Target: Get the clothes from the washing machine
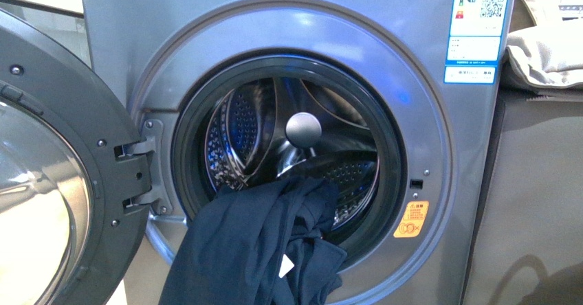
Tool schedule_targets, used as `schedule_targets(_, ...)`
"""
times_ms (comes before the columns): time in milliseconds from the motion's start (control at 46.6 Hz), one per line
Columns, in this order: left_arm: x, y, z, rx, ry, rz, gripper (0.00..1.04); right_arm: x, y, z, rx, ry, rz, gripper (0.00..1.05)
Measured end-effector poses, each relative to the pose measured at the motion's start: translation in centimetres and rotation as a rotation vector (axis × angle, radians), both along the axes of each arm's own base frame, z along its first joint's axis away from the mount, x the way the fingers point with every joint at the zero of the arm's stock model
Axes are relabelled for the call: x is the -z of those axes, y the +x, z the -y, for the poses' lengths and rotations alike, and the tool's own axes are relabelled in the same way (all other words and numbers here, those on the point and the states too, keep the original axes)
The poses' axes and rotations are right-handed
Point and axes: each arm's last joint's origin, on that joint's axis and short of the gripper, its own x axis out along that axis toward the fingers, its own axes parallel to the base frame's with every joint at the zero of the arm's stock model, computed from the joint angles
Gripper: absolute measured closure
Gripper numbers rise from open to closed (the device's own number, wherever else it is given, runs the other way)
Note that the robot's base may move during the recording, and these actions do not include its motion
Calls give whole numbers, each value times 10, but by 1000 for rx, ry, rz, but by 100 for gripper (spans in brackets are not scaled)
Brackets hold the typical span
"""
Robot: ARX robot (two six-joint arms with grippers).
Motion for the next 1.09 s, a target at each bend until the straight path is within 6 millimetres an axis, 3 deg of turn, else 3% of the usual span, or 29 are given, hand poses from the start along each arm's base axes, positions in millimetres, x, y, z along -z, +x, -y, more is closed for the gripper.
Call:
schedule_targets(193,-26,54,12,41,24,5,6,0,0,0,0,0,0,7)
schedule_targets(408,-34,110,44,113,43,-32,6,0,0,0,0,0,0,7)
schedule_targets(643,-11,175,82,144,106,-101,6,0,0,0,0,0,0,7)
schedule_targets(815,2,225,95,110,114,-149,6,0,0,0,0,0,0,7)
schedule_targets(1094,13,281,138,104,150,-198,6,0,0,0,0,0,0,7)
